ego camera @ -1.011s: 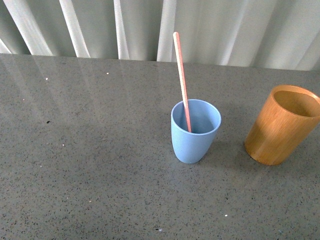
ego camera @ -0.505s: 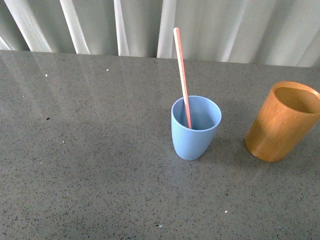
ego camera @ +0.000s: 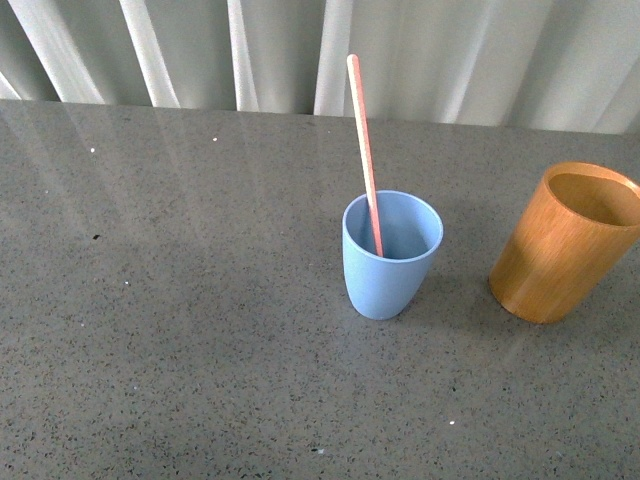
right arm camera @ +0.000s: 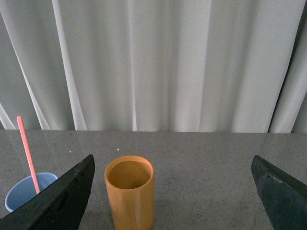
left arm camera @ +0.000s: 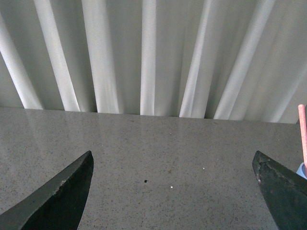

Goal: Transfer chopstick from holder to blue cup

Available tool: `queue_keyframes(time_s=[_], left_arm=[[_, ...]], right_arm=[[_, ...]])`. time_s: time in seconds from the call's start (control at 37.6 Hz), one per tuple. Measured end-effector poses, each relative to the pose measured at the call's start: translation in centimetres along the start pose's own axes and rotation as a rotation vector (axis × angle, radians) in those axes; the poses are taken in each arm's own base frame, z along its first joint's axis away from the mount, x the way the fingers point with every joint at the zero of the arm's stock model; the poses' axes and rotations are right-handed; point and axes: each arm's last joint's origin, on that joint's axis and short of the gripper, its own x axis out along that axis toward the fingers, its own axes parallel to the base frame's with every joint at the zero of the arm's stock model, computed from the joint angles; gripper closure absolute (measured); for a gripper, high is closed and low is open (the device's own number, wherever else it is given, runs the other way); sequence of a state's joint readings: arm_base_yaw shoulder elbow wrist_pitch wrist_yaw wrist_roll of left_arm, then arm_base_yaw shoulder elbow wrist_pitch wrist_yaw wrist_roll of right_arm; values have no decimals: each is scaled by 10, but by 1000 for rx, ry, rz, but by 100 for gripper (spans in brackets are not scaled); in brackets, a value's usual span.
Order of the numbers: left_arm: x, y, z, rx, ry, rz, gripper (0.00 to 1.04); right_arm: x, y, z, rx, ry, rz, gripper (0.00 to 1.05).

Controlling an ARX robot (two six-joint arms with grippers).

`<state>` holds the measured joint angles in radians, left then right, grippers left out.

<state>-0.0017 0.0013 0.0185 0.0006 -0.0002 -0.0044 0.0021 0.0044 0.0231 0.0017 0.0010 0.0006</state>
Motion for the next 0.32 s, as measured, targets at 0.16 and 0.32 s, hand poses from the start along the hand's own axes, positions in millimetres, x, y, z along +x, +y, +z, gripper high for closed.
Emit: queue_keyframes(time_s=[0.16,0.32], left_arm=[[0,0,0,0,0,0,7],[0,0,0,0,0,0,7]], right_arm=[[0,0,0,0,0,0,10],[0,0,0,0,0,0,10]])
